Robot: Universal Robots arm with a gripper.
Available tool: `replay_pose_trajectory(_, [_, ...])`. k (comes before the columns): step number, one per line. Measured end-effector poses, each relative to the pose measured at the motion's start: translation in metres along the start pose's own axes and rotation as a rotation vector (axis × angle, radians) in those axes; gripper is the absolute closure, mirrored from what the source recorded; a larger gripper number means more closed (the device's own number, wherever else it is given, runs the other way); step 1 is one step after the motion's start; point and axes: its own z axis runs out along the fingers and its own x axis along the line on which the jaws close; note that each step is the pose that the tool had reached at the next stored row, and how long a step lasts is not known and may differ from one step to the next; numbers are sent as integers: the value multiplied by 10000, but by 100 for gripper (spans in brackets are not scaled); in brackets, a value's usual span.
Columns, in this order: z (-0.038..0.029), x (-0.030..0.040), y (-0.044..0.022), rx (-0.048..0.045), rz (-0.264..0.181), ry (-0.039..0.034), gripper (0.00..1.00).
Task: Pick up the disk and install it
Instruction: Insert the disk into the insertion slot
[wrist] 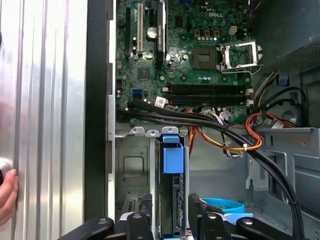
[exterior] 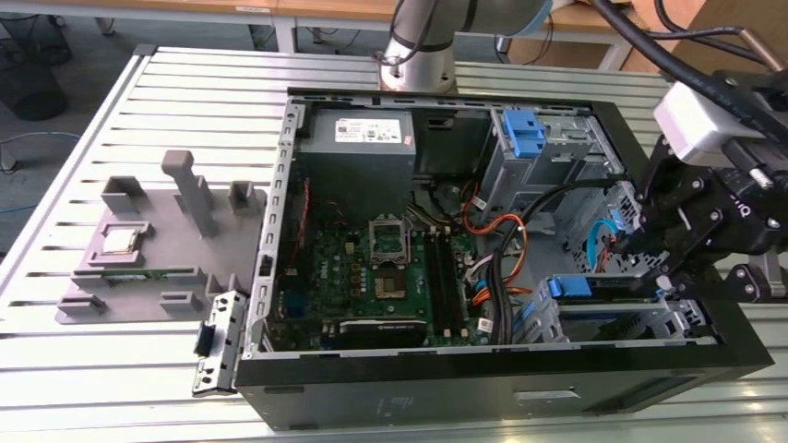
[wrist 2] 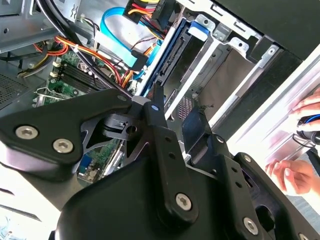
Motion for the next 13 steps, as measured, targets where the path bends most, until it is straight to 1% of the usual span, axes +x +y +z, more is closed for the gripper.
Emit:
replay_pose_trajectory(6, [67, -6, 50, 154, -11, -3, 58])
replay_pose_trajectory(13, [79, -6, 52, 164, -12, -4, 58])
